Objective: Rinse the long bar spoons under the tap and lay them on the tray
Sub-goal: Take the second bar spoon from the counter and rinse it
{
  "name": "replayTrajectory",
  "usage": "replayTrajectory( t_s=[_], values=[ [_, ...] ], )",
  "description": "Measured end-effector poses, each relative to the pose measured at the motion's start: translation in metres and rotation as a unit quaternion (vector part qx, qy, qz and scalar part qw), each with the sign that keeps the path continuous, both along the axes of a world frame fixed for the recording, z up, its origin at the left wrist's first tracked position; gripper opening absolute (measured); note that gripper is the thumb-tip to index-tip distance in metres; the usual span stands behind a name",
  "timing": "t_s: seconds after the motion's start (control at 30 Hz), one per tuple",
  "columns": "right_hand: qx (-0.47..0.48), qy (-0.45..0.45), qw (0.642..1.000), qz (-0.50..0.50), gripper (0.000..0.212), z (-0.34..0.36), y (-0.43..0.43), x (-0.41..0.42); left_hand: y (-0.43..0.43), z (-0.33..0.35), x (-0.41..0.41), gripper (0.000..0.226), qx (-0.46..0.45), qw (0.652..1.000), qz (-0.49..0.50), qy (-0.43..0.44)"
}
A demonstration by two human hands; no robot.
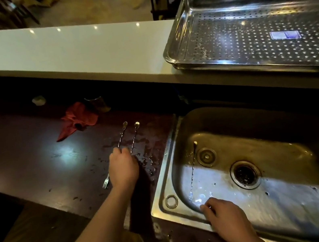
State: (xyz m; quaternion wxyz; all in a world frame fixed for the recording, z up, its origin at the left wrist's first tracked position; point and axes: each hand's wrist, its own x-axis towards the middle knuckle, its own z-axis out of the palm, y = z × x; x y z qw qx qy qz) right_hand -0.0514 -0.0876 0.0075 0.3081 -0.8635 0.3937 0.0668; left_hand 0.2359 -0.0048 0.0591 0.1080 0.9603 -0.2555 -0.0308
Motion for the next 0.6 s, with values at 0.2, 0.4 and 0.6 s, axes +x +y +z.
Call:
replayTrajectory(
  t_s=[0.2,0.4,0.6],
  values=[
    [0.014,0.004,1.000,-0.007,0.030,0.005,-0.001,0.003,-0.008,-0.003,0.018,0.019,0.090,0.995,-0.005,0.034],
    [0.017,0.013,1.000,-0.016,0.028,0.008,0.000,0.005,-0.012,-0.005,0.027,0.011,0.074,0.996,0.001,0.043],
    [0.029,0.017,0.999,-0.022,0.029,0.010,0.000,0.006,-0.016,-0.006,0.031,0.026,0.076,0.996,0.001,0.053]
  ],
)
